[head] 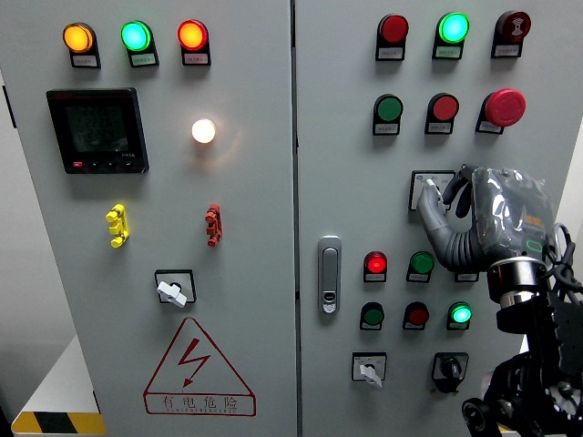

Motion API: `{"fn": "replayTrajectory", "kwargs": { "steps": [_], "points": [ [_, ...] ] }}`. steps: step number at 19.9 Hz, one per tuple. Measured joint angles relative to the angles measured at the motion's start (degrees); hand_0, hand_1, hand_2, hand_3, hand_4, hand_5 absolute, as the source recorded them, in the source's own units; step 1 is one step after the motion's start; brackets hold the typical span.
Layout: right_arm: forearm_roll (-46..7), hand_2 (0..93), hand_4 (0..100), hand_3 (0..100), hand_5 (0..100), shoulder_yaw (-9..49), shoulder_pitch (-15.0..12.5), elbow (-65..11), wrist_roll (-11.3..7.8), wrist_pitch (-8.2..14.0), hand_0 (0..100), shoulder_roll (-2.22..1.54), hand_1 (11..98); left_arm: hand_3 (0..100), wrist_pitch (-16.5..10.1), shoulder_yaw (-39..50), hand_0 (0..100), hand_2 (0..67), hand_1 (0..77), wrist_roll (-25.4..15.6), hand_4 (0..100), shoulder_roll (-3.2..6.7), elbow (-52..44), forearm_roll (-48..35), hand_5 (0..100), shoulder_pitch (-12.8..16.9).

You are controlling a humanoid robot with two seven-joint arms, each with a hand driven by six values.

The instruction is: Rotate and turn off gray switch

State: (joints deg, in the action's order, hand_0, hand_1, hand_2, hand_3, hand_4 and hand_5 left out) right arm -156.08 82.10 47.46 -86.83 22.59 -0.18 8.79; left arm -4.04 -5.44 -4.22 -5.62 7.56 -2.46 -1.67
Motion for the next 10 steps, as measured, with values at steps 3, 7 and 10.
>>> {"fn": "replayTrajectory", "kwargs": {
  "steps": [3,7,10],
  "points": [
    [0.0,72.4,97,84,91,-0.2,0.0,0.0,0.00,0.0,70,0.00,37.3,19,0.0,0.0,88,13.2,0.0,0.0,8,0.00,0.0,0.0,11,0.0],
    [0.0,72.9,97,85,92,-0.3,0.1,0.0,0.00,0.0,71,0.00,37.0,19,0.0,0.0,88,13.2,0.0,0.0,8,0.00,0.0,0.0,11,0.0],
    [0.0,73.0,97,85,92,-0.3,0.1,0.0,0.13,0.1,73,0.00,34.1,19,0.0,0.0,88,13.2,0.0,0.0,8,0.00,0.0,0.0,11,0.0]
  ]
}}
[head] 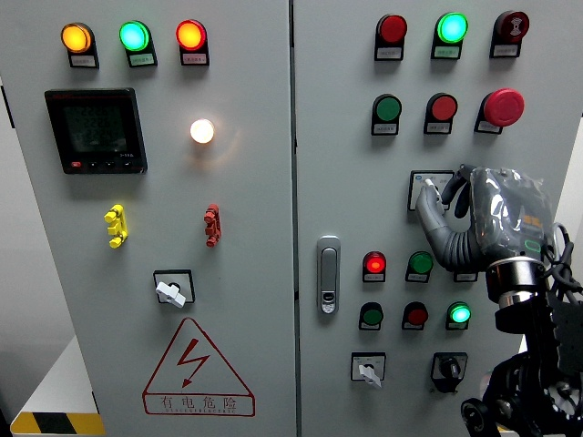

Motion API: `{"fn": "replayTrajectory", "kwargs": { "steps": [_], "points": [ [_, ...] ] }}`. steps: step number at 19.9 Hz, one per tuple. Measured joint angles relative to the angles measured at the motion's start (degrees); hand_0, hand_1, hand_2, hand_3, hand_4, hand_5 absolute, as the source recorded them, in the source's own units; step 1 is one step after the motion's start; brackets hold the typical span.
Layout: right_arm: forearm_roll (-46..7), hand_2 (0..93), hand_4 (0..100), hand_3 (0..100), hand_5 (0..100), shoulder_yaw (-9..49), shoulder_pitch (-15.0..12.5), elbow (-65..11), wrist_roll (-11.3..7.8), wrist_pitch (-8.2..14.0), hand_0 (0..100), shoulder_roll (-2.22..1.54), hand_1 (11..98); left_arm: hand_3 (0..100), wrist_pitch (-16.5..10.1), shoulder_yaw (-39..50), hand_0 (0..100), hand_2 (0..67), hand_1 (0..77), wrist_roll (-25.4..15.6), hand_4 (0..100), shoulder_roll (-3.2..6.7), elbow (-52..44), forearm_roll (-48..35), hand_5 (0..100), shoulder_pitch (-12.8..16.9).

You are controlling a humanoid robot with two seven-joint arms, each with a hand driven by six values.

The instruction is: Rotate and turn off gray switch

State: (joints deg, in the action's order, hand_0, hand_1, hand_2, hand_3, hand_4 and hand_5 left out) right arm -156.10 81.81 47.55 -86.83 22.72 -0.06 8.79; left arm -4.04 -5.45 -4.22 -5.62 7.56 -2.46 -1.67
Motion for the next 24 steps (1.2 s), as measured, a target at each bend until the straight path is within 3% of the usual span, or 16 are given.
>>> {"fn": "replayTrajectory", "kwargs": {
  "steps": [5,16,24],
  "points": [
    [0.0,73.4,97,85,91,0.0,0.0,0.0,0.11,0.0,77,0.01,29.4,19,0.0,0.0,88,13.3,0.0,0.0,8,0.00,0.0,0.0,11,0.0],
    [0.0,73.0,97,85,91,-0.1,0.0,0.0,0.66,-0.2,77,0.01,29.6,19,0.0,0.0,88,13.3,0.0,0.0,8,0.00,0.0,0.0,11,0.0],
    [0.0,67.1,95,84,90,-0.1,0.0,-0.3,0.57,-0.1,79,0.00,28.7,19,0.0,0.0,88,13.2,0.0,0.0,8,0.00,0.0,0.0,11,0.0]
  ]
}}
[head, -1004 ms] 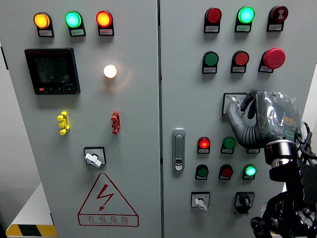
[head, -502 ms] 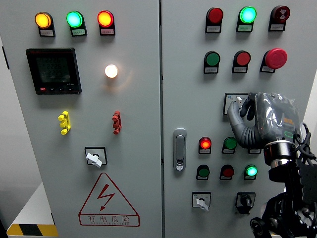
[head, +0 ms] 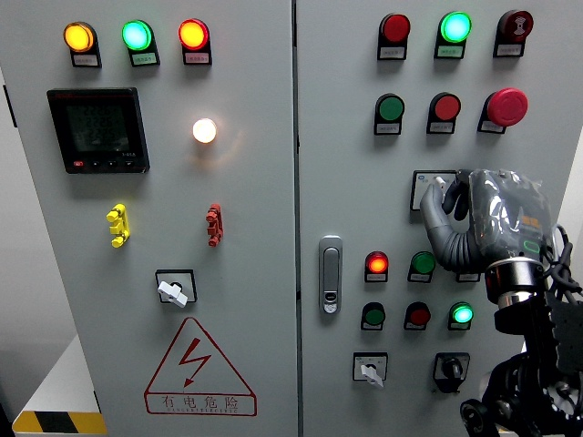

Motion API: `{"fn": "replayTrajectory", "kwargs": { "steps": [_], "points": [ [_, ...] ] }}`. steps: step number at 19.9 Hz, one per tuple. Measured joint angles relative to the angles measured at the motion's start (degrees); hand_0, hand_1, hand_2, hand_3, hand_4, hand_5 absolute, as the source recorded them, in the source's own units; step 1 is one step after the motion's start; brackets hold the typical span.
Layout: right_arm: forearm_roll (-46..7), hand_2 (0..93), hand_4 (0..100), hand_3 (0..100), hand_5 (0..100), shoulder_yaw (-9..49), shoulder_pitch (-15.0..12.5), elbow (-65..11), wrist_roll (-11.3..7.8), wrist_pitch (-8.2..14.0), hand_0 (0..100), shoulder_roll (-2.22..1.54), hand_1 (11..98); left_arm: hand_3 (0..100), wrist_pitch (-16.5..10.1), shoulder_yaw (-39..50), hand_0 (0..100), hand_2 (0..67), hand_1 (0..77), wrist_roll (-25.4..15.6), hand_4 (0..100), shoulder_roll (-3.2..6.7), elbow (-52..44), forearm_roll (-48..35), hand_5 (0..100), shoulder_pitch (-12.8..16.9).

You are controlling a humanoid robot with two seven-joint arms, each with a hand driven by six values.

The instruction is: Rotate and turn off gray switch

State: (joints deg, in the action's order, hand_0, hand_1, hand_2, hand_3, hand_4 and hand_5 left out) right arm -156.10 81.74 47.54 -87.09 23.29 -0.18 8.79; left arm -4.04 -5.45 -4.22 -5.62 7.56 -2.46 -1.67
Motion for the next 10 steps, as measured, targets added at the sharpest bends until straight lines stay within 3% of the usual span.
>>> {"fn": "replayTrajectory", "kwargs": {
  "steps": [2,4,6,7,10],
  "points": [
    [0.0,66.3,95,84,90,0.0,0.0,0.0,0.00,0.0,82,0.00,26.3,19,0.0,0.0,88,13.3,0.0,0.0,8,0.00,0.0,0.0,11,0.0],
    [0.0,64.4,95,84,89,0.0,0.0,0.0,-0.04,-0.2,71,0.00,24.3,19,0.0,0.0,88,13.3,0.0,0.0,8,0.00,0.0,0.0,11,0.0],
    [-0.1,62.7,94,84,89,-0.1,0.0,0.0,-0.06,-0.3,49,-0.01,25.1,19,0.0,0.0,88,13.2,0.0,0.0,8,0.00,0.0,0.0,11,0.0],
    [-0.1,61.2,94,84,89,-0.2,0.0,0.0,-0.06,-0.3,3,-0.01,28.9,19,0.0,0.0,88,13.2,0.0,0.0,8,0.00,0.0,0.0,11,0.0],
    [-0.2,58.8,94,83,89,-0.3,0.0,0.0,-0.08,-0.4,0,-0.01,34.4,19,0.0,0.0,88,13.3,0.0,0.0,8,0.00,0.0,0.0,11,0.0]
  ]
}}
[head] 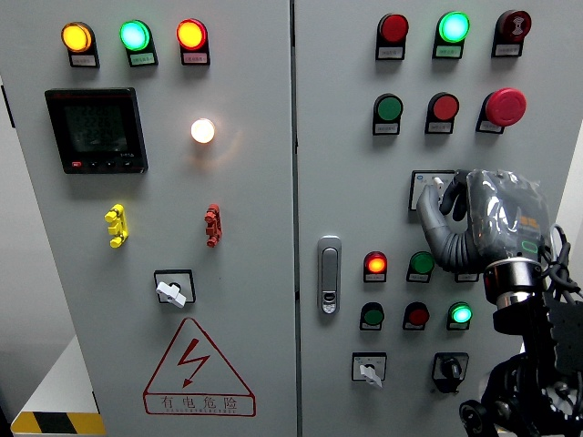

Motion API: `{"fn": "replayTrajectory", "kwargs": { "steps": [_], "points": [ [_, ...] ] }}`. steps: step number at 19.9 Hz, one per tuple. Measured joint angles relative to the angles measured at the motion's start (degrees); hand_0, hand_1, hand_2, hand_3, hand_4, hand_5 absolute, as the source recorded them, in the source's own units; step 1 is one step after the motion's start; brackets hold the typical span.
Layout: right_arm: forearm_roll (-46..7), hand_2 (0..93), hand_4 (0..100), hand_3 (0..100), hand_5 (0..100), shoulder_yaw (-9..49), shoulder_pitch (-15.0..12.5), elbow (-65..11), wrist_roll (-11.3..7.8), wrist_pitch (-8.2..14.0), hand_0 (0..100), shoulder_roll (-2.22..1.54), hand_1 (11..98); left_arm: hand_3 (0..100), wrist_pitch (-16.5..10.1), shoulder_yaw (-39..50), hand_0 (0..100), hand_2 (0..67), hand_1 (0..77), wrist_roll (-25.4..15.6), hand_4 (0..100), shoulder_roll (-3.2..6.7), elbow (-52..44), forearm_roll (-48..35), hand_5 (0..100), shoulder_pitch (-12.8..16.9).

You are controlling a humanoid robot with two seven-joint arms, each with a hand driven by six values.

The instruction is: Rotate and turn off gray switch

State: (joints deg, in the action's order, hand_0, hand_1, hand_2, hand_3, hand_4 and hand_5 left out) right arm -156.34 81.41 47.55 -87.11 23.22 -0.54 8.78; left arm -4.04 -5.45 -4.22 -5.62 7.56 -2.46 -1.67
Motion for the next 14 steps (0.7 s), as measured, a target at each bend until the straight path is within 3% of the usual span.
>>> {"fn": "replayTrajectory", "kwargs": {
  "steps": [14],
  "points": [
    [-0.4,53.3,93,83,89,0.2,0.2,-0.3,-0.05,-1.3,0,0.20,36.9,19,0.0,0.0,88,13.3,0.0,0.0,8,0.00,0.0,0.0,11,0.0]
  ]
}}
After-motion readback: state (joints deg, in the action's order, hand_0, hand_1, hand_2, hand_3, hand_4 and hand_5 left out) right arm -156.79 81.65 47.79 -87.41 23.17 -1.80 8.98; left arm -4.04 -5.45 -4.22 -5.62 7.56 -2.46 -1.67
